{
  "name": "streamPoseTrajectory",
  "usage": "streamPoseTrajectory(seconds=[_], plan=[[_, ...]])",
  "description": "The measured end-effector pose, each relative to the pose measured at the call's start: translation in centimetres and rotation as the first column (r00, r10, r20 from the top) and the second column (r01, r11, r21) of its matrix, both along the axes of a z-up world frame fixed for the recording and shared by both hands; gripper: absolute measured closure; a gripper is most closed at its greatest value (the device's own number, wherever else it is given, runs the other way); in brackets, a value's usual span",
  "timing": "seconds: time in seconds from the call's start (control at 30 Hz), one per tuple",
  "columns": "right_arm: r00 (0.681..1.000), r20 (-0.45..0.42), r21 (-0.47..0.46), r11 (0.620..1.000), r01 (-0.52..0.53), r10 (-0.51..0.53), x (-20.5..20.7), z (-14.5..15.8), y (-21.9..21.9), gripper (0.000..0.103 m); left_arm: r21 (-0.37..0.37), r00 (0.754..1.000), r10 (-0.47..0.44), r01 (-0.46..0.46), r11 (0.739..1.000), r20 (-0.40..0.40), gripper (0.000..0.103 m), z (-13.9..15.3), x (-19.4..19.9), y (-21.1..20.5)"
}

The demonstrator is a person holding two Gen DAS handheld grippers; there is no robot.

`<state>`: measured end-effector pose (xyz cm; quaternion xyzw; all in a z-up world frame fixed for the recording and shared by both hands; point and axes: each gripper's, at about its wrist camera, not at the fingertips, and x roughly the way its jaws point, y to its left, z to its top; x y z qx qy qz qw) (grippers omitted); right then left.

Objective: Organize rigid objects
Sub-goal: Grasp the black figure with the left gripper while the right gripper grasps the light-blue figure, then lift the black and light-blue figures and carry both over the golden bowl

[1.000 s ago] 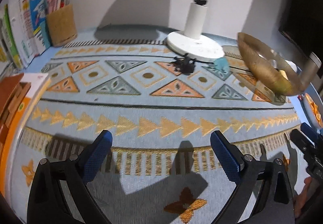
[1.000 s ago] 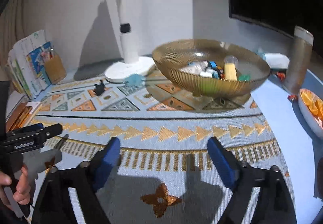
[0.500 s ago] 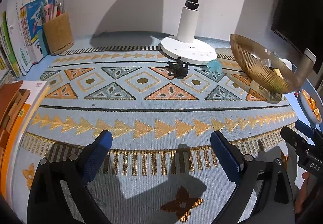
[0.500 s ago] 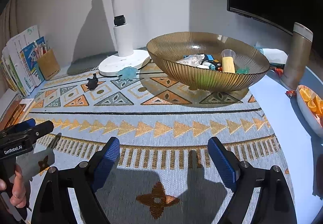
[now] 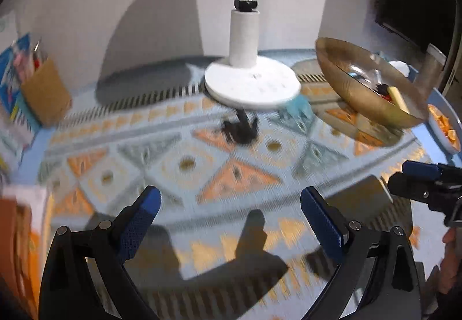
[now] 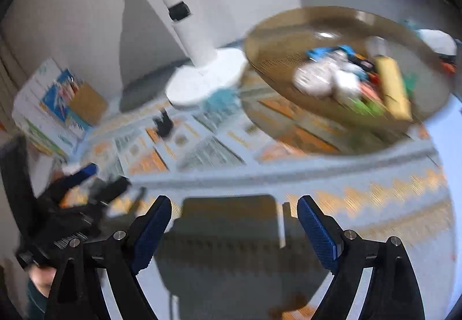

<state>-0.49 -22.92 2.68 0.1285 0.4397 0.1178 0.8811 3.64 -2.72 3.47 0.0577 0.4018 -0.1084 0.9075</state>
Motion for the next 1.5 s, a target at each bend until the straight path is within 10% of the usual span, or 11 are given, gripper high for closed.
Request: streamPoseTrajectory(seconds=[0.43,0.93,1.5], plan=[[0.996,0.024,-0.025,0.996,0.090,-0.090,10.3,-2.6,3.8,0.034,0.024,0.996,-0.064,0.066,0.998,-0.056,0.020,-2.9,6.4,-1.7],[0.996,0.092,-0.172,0.985,0.021,-0.005,11.8,-2.7,6.2,0.059,0.009,0.996,-0.063,0.064,0.998,-0.062,0.059,-3.2,8.2,-2.9],[0.967,0.227,-0.182,0.980,-0.076,0.117,-6.2,2.6,2.3,0.059,-0.094,0.998,-0.055,0.052,0.994,-0.032,0.059,-0.2,-5.4,-2.2]])
